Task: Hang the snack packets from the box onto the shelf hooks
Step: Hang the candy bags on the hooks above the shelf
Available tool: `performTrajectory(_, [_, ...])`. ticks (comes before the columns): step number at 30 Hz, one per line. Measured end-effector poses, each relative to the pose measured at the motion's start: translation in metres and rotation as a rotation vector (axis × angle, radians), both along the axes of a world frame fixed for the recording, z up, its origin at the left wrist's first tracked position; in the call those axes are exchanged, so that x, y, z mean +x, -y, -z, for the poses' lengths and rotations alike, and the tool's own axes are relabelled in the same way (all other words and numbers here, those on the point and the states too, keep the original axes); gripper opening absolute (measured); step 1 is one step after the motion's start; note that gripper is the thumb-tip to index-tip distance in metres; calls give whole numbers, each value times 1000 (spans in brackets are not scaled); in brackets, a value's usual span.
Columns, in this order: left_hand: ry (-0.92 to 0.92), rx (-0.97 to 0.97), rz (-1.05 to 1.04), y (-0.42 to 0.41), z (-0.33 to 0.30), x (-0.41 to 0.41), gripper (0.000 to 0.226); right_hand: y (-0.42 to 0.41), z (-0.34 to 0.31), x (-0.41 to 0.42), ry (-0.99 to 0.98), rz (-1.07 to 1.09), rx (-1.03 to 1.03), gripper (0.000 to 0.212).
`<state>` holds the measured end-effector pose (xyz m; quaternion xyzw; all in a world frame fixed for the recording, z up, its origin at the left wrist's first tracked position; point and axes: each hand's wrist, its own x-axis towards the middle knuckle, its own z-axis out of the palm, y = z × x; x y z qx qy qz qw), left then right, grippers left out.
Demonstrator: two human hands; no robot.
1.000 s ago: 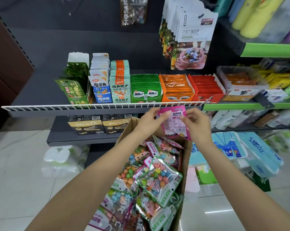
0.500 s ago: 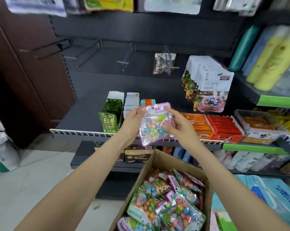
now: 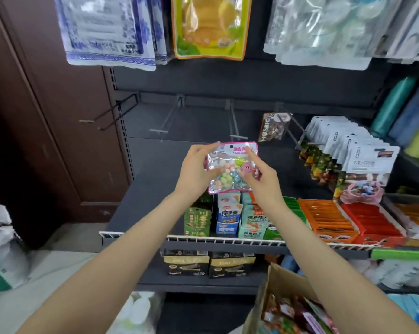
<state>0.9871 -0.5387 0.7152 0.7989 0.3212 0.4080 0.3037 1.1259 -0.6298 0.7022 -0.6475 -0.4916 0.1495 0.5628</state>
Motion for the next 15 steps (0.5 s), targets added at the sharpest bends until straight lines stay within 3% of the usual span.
performTrajectory(15, [-4,46,82,-47,14,18,65,-36,11,10,173,207,-83,58])
